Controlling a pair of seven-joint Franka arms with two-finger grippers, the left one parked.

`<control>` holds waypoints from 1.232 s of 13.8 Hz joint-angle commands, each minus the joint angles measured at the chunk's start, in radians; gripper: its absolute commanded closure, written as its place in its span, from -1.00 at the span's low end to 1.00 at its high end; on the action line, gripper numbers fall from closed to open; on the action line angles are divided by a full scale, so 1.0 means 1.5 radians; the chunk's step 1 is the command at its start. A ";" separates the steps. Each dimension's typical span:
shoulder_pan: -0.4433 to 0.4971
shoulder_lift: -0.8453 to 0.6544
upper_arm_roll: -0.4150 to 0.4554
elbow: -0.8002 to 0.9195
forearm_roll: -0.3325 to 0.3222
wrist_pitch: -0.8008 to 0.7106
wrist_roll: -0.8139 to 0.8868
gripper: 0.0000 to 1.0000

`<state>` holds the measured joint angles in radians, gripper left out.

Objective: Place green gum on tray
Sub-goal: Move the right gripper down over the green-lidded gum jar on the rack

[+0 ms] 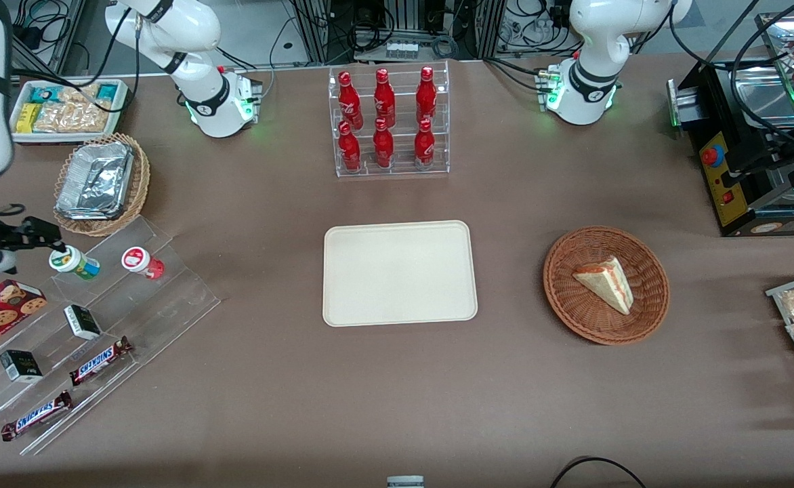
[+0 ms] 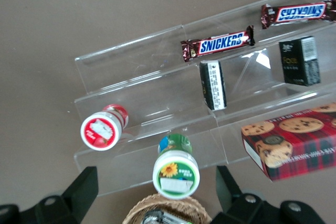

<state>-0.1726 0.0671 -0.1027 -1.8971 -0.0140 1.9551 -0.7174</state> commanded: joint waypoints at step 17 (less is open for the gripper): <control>-0.061 -0.039 -0.003 -0.179 0.042 0.196 -0.151 -1.00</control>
<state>-0.2582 0.0162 -0.1092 -2.1418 0.0209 2.2163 -0.9210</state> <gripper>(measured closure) 0.000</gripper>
